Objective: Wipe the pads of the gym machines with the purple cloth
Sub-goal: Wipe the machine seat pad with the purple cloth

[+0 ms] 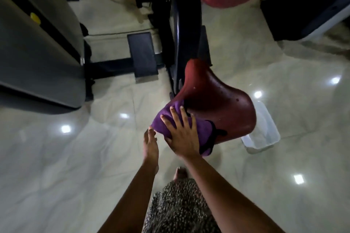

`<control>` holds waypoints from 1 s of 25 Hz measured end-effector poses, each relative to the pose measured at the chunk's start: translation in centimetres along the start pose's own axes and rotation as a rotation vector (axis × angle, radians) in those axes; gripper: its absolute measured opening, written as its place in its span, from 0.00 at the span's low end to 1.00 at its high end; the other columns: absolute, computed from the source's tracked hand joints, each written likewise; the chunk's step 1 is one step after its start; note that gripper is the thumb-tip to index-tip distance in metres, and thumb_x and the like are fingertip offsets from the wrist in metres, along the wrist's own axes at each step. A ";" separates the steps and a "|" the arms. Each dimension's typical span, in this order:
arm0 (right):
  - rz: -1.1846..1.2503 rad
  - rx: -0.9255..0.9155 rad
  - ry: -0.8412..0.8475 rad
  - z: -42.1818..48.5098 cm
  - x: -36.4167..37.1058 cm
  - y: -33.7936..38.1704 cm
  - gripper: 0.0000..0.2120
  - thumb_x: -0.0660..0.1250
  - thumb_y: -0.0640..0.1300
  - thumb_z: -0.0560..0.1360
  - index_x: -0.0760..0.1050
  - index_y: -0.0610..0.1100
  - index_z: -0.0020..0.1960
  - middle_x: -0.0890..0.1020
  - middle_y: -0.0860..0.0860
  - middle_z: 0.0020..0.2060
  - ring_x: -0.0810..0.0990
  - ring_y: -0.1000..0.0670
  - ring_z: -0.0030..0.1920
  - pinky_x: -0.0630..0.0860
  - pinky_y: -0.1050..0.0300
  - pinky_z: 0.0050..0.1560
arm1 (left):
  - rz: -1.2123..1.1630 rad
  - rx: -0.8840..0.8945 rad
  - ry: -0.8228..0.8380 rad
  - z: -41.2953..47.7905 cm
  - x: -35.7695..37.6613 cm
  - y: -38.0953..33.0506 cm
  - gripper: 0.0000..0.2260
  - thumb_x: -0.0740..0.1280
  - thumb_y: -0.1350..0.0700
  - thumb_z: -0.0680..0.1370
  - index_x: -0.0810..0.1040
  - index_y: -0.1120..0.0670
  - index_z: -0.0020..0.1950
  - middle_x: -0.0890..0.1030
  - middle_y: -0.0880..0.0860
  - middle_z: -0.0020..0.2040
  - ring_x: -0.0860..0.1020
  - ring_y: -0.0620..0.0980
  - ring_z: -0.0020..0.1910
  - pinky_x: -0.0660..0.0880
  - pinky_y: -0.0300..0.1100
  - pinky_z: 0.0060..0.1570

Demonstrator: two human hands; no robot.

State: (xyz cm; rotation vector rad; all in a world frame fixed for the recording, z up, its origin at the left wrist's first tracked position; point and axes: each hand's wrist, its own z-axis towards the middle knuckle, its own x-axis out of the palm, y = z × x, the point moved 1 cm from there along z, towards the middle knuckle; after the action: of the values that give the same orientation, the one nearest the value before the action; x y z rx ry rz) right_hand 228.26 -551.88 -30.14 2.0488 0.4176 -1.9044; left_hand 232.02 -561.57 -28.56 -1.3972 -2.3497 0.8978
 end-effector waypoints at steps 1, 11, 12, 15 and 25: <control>-0.015 -0.014 -0.043 0.1 0.7 -0.3 0.29 0.57 0.64 0.71 0.66 0.55 0.69 0.67 0.48 0.71 0.63 0.43 0.71 0.61 0.39 0.66 | -0.026 0.005 -0.002 0.6 0.3 0.5 0.21 0.50 0.45 0.82 0.66 0.54 0.70 0.72 0.53 0.67 0.70 0.51 0.65 0.63 0.47 0.65; 0.021 -0.133 -0.259 9.0 -0.4 -11.8 0.25 0.62 0.59 0.71 0.71 0.55 0.67 0.69 0.51 0.70 0.64 0.41 0.71 0.64 0.39 0.67 | 0.146 0.137 -0.151 5.1 6.1 -1.0 0.26 0.49 0.39 0.79 0.68 0.52 0.69 0.73 0.59 0.66 0.71 0.59 0.65 0.67 0.54 0.66; 0.011 -0.133 -0.268 10.3 -0.7 -12.9 0.25 0.62 0.58 0.71 0.71 0.54 0.67 0.69 0.50 0.70 0.64 0.41 0.70 0.65 0.39 0.66 | 0.229 0.164 -0.214 4.9 6.7 -1.0 0.26 0.48 0.38 0.79 0.68 0.51 0.69 0.74 0.59 0.66 0.72 0.60 0.64 0.68 0.54 0.64; -0.009 -0.052 -0.305 11.2 -1.1 -12.8 0.24 0.59 0.59 0.72 0.71 0.54 0.66 0.70 0.49 0.69 0.66 0.40 0.67 0.69 0.40 0.63 | 0.379 0.241 -0.312 4.4 7.4 -1.0 0.24 0.46 0.40 0.79 0.67 0.50 0.69 0.74 0.58 0.64 0.73 0.60 0.61 0.69 0.53 0.59; -0.105 -0.636 -0.126 13.2 -1.4 -9.3 0.21 0.55 0.60 0.71 0.80 0.49 0.51 0.82 0.49 0.47 0.77 0.44 0.54 0.66 0.45 0.58 | 0.353 0.282 -0.375 4.0 7.5 -0.8 0.20 0.48 0.46 0.81 0.70 0.51 0.66 0.76 0.57 0.64 0.74 0.61 0.60 0.68 0.49 0.55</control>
State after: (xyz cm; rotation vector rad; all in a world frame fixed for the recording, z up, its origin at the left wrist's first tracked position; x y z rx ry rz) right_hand 212.34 -548.97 -29.90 1.5046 0.9680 -1.6517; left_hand 225.66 -556.93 -31.76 -1.6637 -2.1273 1.6454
